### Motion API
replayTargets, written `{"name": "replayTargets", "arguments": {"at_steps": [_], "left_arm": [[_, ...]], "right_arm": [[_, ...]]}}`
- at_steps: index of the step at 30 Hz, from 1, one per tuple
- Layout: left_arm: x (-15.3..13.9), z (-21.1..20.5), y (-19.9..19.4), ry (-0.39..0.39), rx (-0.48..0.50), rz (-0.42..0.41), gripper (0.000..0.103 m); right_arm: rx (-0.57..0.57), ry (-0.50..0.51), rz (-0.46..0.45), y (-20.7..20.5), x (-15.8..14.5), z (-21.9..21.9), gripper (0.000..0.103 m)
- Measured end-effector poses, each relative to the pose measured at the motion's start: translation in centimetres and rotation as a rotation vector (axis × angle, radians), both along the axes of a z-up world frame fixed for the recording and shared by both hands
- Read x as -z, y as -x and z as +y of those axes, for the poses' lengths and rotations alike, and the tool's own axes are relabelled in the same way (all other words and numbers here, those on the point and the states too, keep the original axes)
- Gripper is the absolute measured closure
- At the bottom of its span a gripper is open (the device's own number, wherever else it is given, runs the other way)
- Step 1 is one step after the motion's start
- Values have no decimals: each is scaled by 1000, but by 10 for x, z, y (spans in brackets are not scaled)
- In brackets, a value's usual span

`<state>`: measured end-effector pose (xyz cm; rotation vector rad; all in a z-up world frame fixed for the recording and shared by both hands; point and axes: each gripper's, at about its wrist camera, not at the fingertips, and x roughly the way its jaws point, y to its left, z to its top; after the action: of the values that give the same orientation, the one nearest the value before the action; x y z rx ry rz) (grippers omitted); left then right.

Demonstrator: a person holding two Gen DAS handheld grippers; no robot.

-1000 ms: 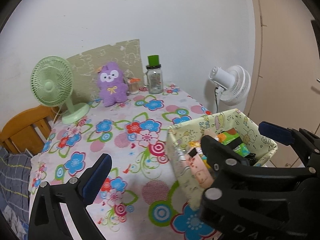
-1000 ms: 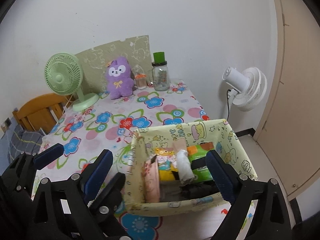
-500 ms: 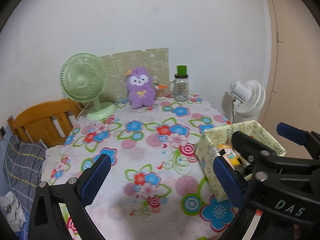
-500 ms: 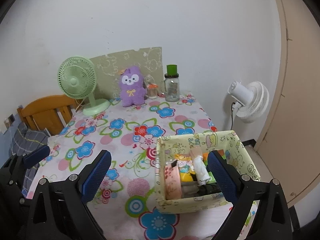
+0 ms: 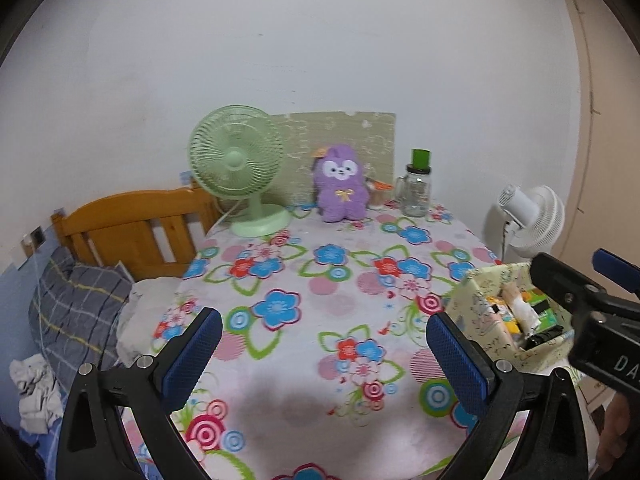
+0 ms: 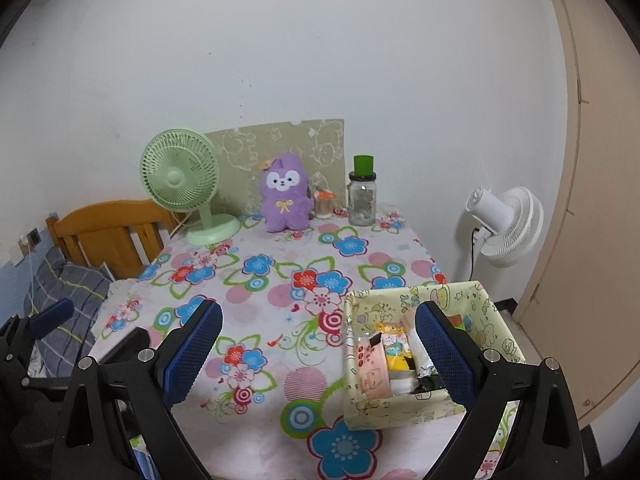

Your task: Organize soft objects

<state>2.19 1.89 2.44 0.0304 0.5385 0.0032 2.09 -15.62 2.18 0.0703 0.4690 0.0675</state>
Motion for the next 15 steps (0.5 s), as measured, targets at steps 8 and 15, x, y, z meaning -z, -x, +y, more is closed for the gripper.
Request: {"name": "replayTargets", "arguments": {"at_steps": [8, 15], "left_arm": [[-13, 12, 19, 17, 3, -48, 0], [-17, 11, 30, 32, 22, -68, 0]], "right_arm": [[20, -6, -36, 17, -6, 1, 4], [35, 11, -63, 29, -8, 2, 0]]}}
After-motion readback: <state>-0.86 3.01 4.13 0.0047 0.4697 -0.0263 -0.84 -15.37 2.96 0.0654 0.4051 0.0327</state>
